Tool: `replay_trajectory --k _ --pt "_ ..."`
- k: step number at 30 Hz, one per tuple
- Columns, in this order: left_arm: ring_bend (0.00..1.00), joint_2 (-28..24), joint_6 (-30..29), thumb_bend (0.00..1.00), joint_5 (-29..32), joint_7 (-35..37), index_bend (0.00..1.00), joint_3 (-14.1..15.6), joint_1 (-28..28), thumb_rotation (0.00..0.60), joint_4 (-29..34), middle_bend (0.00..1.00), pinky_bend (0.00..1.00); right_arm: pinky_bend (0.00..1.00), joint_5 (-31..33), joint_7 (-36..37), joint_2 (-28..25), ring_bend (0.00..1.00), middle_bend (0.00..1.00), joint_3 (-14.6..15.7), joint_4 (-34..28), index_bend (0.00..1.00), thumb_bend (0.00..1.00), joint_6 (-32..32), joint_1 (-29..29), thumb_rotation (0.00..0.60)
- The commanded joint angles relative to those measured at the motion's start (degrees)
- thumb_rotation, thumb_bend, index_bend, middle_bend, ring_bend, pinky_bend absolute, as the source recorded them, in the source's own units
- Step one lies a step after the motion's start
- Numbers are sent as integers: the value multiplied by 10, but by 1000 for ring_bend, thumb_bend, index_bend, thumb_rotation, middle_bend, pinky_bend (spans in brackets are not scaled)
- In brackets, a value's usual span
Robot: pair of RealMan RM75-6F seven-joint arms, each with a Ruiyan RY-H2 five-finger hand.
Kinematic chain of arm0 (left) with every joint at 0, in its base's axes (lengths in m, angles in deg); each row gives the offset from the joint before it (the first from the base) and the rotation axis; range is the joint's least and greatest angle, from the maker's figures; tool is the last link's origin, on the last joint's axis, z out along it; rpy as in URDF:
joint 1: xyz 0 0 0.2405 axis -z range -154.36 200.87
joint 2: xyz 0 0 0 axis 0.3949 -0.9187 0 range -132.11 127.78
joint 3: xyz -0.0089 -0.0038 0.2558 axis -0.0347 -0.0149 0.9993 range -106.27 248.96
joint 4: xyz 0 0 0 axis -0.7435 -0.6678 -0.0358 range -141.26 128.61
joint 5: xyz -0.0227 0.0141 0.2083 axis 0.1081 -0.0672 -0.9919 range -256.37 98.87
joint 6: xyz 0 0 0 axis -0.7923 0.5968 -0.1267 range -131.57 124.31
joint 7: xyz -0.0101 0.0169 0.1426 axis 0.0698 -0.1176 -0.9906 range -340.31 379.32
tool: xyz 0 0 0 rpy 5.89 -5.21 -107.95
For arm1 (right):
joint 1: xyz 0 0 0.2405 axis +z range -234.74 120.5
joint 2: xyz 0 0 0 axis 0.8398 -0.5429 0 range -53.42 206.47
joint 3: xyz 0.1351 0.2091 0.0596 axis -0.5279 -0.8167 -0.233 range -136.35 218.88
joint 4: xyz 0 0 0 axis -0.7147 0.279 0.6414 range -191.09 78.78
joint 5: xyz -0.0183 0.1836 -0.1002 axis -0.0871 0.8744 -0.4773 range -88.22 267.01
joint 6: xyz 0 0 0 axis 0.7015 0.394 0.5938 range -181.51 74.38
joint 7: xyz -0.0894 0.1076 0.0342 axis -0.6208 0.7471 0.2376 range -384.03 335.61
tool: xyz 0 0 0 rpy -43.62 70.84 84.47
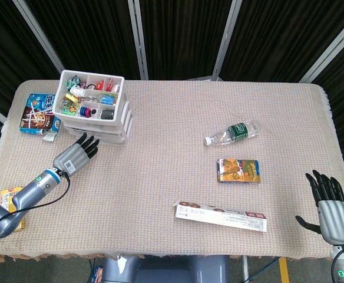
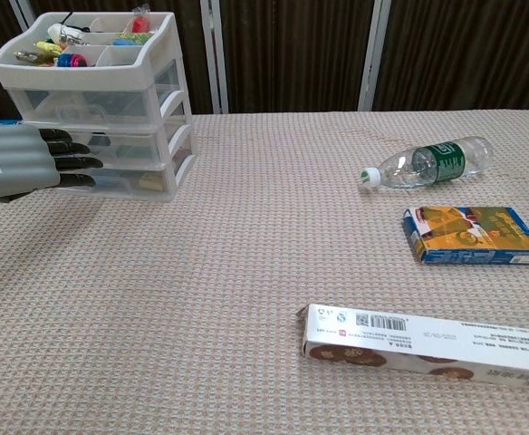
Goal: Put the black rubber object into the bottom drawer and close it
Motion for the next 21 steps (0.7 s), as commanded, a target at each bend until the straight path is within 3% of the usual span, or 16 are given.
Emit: replay_trajectory --k 1,13,17,21 --pt "0 12 11 1000 14 -2 99 -5 5 600 -15 0 86 0 0 0 0 0 0 0 0 51 16 0 0 600" --pt "0 20 0 1000 34 6 98 -6 2 600 -23 0 86 0 2 6 -5 0 0 1 -2 51 16 2 -1 600" --pt "0 -9 -52 1000 7 45 92 9 -17 600 27 0 87 0 3 9 -6 0 0 0 -1 51 17 2 -1 600" --pt "0 -46 -144 1000 -26 93 83 19 -49 600 87 0 85 0 3 9 -6 0 0 0 -1 50 16 1 -2 600"
